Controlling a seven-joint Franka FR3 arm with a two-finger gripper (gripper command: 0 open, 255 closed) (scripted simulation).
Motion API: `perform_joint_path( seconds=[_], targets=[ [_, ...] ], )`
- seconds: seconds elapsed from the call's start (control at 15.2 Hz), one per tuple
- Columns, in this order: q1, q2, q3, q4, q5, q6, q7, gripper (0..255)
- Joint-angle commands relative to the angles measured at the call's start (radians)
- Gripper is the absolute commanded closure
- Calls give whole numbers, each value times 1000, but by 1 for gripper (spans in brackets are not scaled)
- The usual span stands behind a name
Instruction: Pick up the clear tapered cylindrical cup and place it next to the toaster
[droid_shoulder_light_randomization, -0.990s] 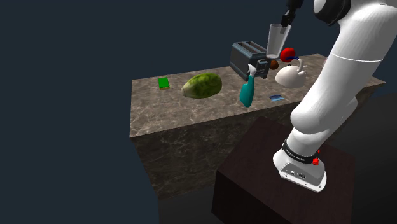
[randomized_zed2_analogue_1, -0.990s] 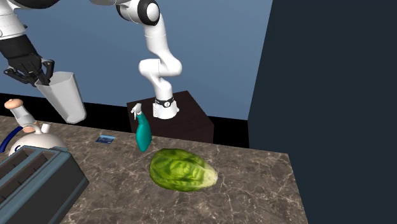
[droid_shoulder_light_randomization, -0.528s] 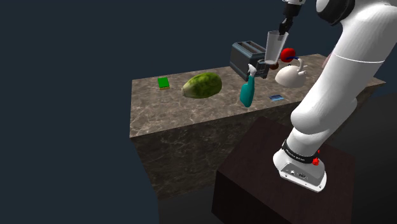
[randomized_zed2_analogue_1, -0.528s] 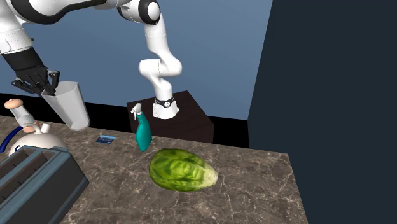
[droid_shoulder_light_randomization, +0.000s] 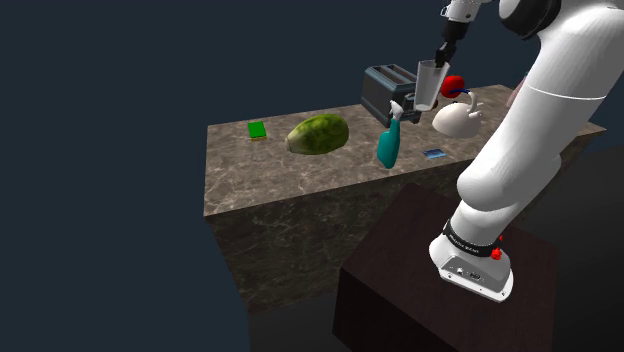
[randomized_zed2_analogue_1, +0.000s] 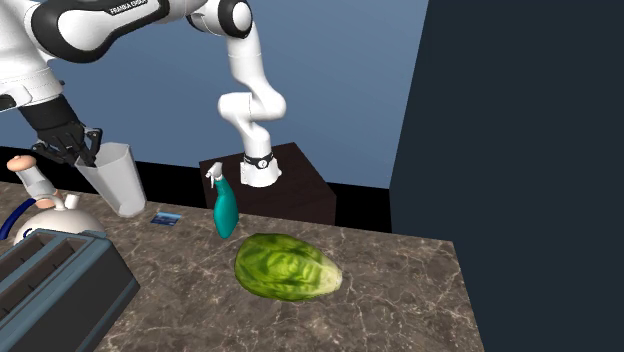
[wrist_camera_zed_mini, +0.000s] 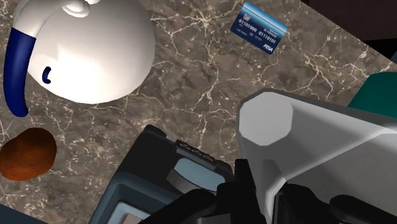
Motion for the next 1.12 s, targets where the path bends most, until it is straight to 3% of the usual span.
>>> perform_joint_path(
  seconds=[0.0,1.06],
  targets=[
    [1,-1,1,-29,0,29,-2,255],
    [-2,43,2,-202,36,233,-43,255]
  ],
)
